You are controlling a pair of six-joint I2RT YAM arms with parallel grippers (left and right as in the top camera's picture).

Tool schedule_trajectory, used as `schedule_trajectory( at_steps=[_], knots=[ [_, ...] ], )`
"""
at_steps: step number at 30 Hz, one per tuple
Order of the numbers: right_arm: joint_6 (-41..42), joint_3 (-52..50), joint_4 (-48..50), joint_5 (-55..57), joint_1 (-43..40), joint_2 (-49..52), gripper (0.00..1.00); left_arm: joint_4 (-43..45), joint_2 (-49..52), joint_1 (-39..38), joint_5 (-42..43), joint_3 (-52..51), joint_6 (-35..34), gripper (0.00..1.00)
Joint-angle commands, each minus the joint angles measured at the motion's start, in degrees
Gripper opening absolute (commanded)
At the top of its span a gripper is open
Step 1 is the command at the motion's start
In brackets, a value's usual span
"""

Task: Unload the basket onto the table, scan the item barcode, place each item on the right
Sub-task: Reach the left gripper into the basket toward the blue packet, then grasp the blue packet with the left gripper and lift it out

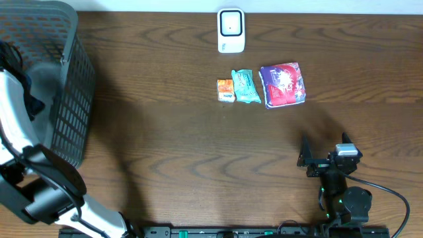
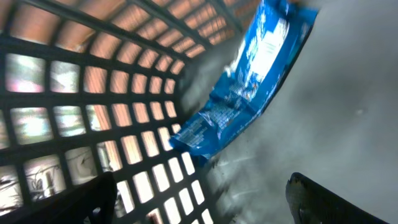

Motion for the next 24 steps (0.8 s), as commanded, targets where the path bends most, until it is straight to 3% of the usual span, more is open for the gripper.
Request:
schedule_trajectory(
  at_steps=[1,6,13,17,24],
  knots=[
    [-0.6,-0.1,-0.2,-0.2,-0.3,-0.3,0.99,0.3,3.5,1.1,1.8,-1.2,0.2,0.87],
    [-0.6,-0.1,-0.2,-0.2,-0.3,-0.4,0.99,3.6,8.8,3.1,10.5,-1.2,6.8,0.87],
    [-0.6,-0.1,-0.2,-0.2,-0.3,-0.3,0.99,7.6,11.0,6.6,11.1,-1.2,7.6,0.87],
    [-0.6,-0.1,-0.2,-0.2,-0.3,-0.4,0.99,11.6,11.1,8.1,20.3,-2.4,15.1,0.87],
    [-0.6,-0.1,-0.2,-0.2,-0.3,-0.4,0.99,18.4,11.2,8.6,20.5,-5.7,17.1,0.87]
  ],
)
